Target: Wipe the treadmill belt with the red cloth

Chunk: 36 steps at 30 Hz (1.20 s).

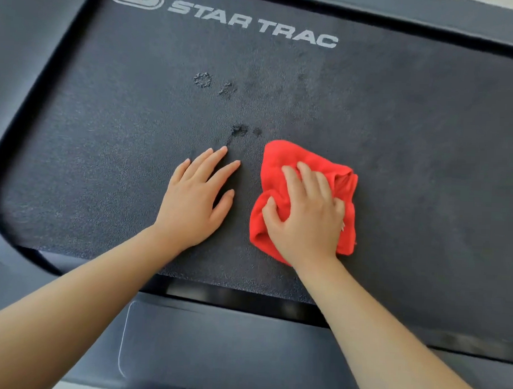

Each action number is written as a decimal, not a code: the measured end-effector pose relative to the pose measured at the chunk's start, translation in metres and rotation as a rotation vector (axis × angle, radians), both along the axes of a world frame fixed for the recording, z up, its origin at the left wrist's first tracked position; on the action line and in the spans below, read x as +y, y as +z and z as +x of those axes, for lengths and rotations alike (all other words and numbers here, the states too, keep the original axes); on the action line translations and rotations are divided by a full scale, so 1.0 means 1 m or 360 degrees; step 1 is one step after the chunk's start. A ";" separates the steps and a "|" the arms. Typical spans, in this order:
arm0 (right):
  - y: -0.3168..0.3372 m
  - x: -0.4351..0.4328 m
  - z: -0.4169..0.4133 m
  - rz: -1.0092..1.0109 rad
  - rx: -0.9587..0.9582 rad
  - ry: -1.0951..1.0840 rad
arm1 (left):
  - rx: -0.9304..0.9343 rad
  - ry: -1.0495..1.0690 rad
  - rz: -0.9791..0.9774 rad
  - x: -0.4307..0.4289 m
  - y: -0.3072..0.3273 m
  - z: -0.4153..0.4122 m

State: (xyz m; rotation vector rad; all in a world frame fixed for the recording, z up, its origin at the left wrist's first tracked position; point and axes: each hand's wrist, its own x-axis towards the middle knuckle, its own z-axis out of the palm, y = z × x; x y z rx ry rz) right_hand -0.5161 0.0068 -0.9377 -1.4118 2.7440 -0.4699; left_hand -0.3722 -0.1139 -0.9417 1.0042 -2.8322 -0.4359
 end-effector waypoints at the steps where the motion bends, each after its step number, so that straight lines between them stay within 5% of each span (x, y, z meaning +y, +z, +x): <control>1: 0.000 0.014 0.011 0.0000 0.0001 -0.0004 | -0.0004 -0.0005 0.0001 0.000 0.001 0.000; 7: -0.001 0.035 0.042 -0.0013 0.0067 -0.0060 | -0.0129 -0.0129 0.0012 -0.007 0.003 0.011; 15: 0.003 -0.063 0.039 -0.0039 -0.0034 -0.0061 | -0.0159 -0.0019 -0.0049 -0.036 0.004 0.048; 22: -0.006 -0.022 0.076 -0.0083 0.0074 0.0112 | -0.0122 0.0072 -0.0047 -0.037 0.000 0.054; 36: -0.004 -0.090 0.043 -0.0107 0.0009 0.0092 | -0.0082 0.0061 -0.0064 -0.040 -0.004 0.056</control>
